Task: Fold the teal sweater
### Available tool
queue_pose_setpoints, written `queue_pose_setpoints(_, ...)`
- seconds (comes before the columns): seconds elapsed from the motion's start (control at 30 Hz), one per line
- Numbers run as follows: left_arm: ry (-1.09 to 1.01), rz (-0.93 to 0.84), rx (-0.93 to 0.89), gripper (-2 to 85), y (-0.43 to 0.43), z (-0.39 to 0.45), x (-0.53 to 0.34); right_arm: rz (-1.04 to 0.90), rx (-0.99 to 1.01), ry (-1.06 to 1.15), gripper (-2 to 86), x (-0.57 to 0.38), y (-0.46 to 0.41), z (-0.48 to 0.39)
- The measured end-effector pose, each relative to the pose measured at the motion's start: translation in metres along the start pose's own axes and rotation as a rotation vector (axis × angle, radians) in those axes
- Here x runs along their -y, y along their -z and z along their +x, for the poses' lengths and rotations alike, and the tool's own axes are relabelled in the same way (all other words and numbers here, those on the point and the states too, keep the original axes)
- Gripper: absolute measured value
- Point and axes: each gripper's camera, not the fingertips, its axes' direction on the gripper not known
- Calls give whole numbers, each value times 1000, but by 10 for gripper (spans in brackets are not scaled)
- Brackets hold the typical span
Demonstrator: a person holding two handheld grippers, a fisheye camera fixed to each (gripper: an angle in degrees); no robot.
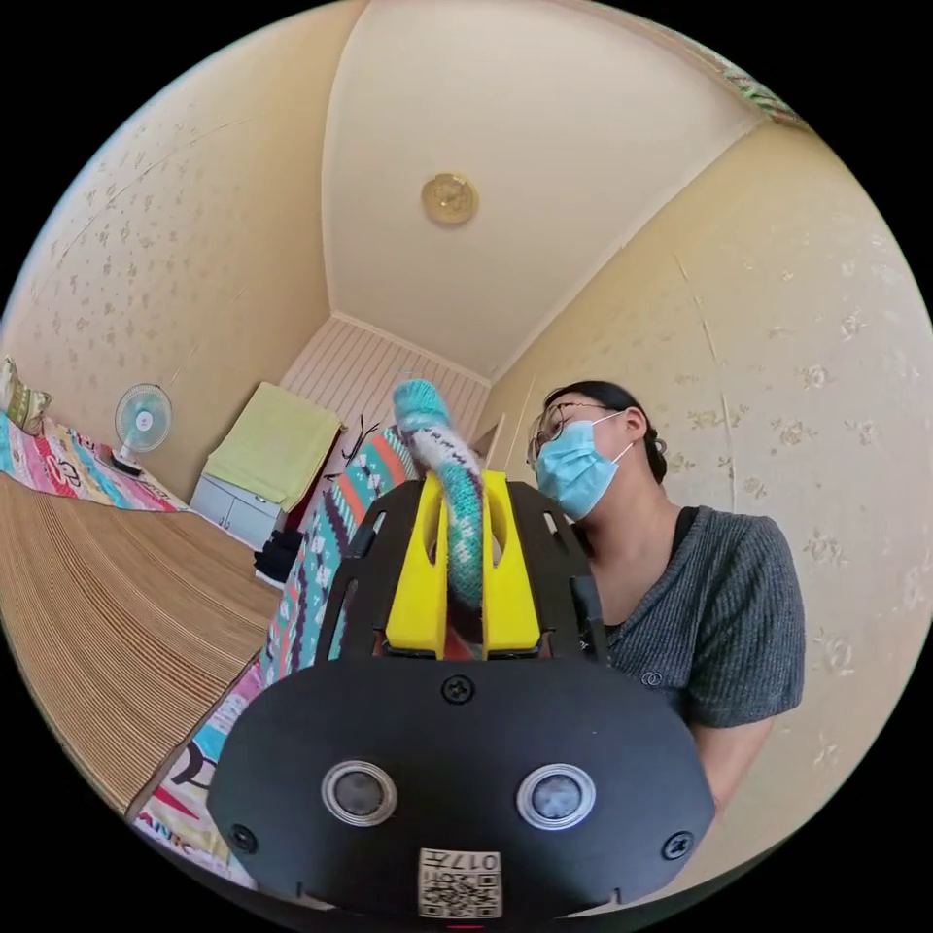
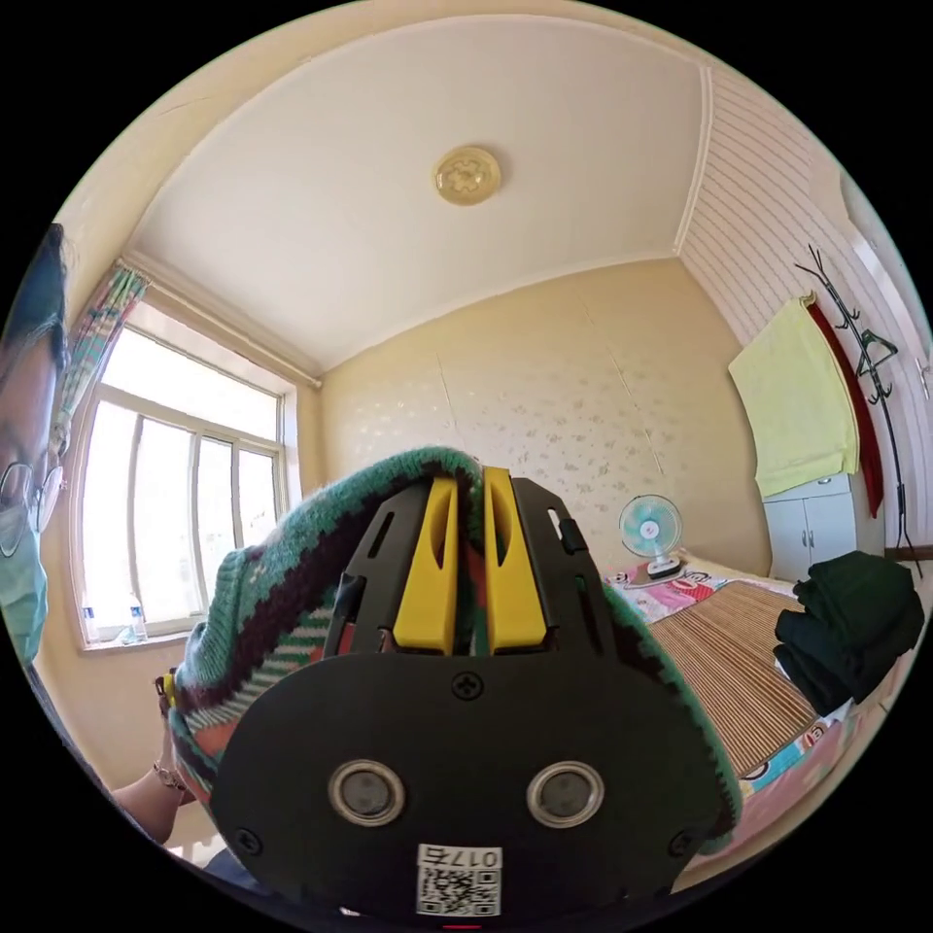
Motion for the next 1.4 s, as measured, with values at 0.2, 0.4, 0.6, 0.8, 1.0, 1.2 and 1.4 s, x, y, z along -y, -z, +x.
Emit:
queue_pose_setpoints(0.2,6,-170,376,54,-74,-18,-19,146,-22,57,37,12,36,-31)
queue_pose_setpoints(0.4,22,-344,707,89,-158,-49,-65,215,-88,106,39,19,43,-69)
queue_pose_setpoints(0.6,113,-623,716,142,-266,-121,-154,264,-138,154,40,15,40,-99)
queue_pose_setpoints(0.8,192,-672,595,81,-336,-168,-227,260,-210,199,39,7,19,-117)
queue_pose_setpoints(1.0,139,-389,682,51,-284,-131,-220,324,-249,175,39,-17,5,-101)
queue_pose_setpoints(1.2,-211,-144,975,49,-246,-12,-154,471,-208,124,40,-66,-23,-65)
queue_pose_setpoints(1.4,-193,-77,1225,49,-224,-40,-34,181,-153,115,42,-108,-228,-8)
